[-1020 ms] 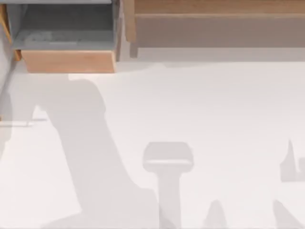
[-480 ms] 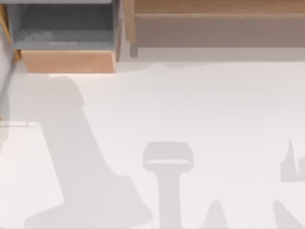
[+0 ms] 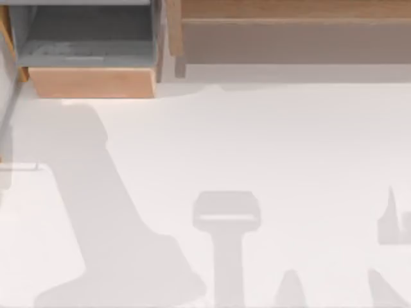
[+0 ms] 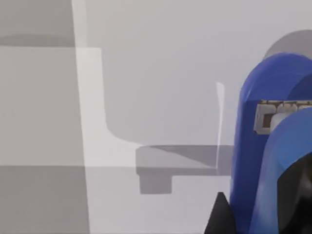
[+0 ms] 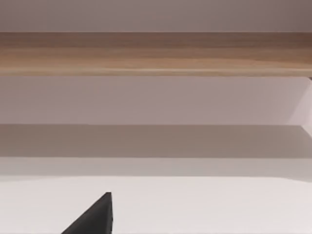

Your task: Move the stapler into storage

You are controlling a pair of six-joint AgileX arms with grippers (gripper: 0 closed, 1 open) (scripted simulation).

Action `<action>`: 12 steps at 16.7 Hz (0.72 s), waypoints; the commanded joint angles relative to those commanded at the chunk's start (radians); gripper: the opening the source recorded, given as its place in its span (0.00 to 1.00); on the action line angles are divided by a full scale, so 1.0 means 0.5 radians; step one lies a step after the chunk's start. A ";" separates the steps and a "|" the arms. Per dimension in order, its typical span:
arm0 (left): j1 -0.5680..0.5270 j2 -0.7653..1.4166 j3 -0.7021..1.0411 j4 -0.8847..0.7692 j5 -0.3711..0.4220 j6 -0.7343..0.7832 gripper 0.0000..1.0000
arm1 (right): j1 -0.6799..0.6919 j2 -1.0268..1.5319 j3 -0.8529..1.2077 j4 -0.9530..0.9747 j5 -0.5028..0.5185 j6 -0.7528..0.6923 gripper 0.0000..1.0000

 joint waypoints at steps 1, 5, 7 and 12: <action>0.000 0.000 0.000 0.000 0.000 0.000 0.00 | 0.000 0.000 0.000 0.000 0.000 0.000 1.00; 0.000 0.000 0.000 0.000 0.000 0.000 0.30 | 0.000 0.000 0.000 0.000 0.000 0.000 1.00; 0.000 0.000 0.000 0.000 0.000 0.000 0.45 | 0.000 0.000 0.000 0.000 0.000 0.000 1.00; 0.000 0.000 0.000 0.000 0.000 0.000 0.83 | 0.000 0.000 0.000 0.000 0.000 0.000 1.00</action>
